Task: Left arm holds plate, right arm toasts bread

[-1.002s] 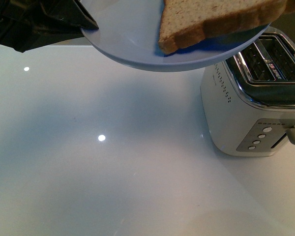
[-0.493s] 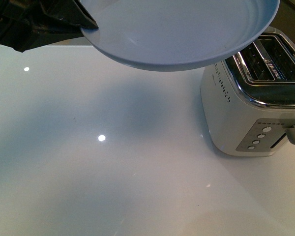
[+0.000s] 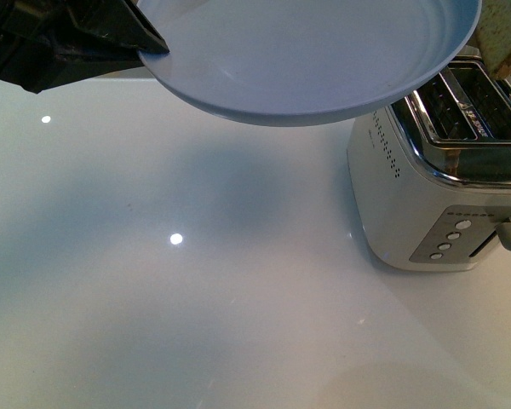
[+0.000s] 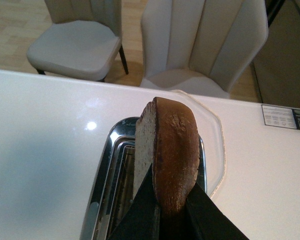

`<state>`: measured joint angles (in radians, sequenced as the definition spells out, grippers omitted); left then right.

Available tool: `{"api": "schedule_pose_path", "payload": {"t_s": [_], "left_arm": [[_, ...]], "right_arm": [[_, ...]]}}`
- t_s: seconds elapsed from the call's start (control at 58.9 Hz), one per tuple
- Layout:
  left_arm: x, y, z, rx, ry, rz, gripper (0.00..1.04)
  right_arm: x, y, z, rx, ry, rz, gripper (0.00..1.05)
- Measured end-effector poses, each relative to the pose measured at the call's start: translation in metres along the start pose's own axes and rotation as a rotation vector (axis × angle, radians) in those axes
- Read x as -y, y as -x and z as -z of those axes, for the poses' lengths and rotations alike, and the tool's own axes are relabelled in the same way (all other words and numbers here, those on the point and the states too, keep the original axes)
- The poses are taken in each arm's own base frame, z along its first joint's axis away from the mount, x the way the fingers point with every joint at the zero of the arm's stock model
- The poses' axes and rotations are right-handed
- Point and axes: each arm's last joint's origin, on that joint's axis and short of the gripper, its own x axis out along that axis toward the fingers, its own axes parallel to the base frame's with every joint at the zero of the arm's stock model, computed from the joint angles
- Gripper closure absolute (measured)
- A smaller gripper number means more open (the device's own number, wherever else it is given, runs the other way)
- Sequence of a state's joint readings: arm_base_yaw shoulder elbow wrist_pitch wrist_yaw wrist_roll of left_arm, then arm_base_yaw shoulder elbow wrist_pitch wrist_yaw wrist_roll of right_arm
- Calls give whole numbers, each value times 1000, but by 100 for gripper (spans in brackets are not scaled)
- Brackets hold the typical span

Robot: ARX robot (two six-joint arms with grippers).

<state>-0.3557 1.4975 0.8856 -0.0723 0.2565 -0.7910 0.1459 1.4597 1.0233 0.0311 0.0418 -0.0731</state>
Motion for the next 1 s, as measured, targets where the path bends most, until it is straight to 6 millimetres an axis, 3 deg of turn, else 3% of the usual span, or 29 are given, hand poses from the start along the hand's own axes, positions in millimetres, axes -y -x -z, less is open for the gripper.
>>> {"api": "schedule_pose_path", "payload": {"t_s": [0.357,0.731,1.002], "left_arm": [[0,0,0,-2,2,3,102],[-3,0,-1,-5,7,-1,102],[-5,0,0,-9,11,-2,102]], "right_arm": [[-17,-16,17,-70,21,-19,101],[-21,-30,43,-134,12,-10,101],[-21,-35,50,-160,14,4,101]]}}
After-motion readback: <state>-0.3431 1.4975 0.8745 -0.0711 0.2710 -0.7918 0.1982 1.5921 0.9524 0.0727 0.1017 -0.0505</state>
